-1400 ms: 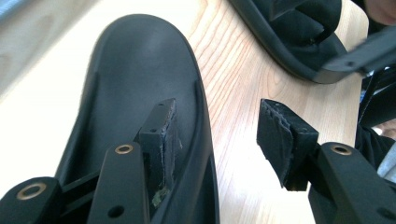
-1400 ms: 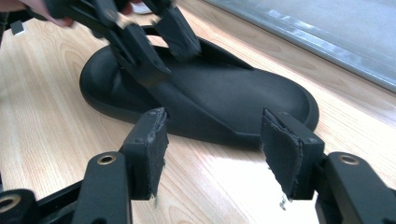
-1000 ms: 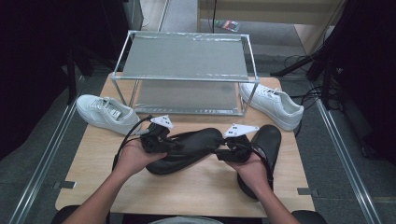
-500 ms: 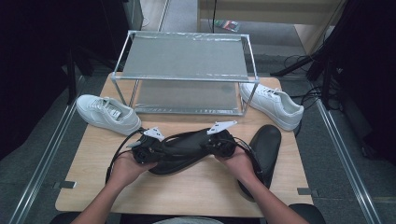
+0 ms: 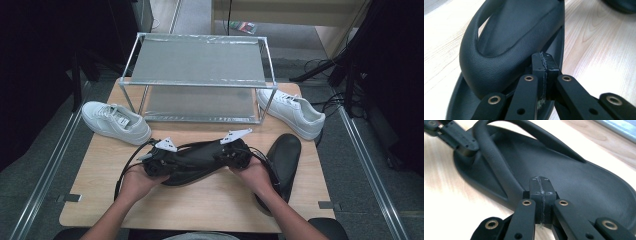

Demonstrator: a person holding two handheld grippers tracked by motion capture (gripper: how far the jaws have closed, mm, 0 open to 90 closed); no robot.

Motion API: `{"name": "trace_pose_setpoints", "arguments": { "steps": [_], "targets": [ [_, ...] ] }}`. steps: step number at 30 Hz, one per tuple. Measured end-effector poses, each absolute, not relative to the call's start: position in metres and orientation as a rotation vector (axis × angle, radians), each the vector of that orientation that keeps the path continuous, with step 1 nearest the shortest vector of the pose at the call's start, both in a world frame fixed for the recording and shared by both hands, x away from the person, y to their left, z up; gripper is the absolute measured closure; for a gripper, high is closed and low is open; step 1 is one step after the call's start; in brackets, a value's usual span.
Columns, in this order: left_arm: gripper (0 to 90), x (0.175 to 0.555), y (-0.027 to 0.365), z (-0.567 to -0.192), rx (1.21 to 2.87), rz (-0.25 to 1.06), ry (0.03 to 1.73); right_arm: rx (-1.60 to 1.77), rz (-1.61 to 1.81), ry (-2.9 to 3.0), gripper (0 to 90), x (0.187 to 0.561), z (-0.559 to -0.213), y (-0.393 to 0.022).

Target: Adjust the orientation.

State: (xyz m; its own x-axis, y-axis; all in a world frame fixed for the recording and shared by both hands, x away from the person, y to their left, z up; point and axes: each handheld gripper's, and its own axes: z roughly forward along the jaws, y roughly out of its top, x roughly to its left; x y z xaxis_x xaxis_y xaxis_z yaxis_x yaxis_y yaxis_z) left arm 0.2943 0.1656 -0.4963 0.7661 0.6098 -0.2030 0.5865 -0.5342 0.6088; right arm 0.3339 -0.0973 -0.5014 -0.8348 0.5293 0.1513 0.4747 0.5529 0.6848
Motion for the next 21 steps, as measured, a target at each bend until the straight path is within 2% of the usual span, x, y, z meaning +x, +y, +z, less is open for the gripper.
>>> {"name": "trace_pose_setpoints", "arguments": {
  "steps": [21],
  "targets": [
    [90.0, 0.3023, 0.1654, -0.4988, 2.283, 0.017, 0.898, 0.875, 1.181, 2.723, 90.0, 0.3287, -0.5029, -0.0966]
  ]
}}
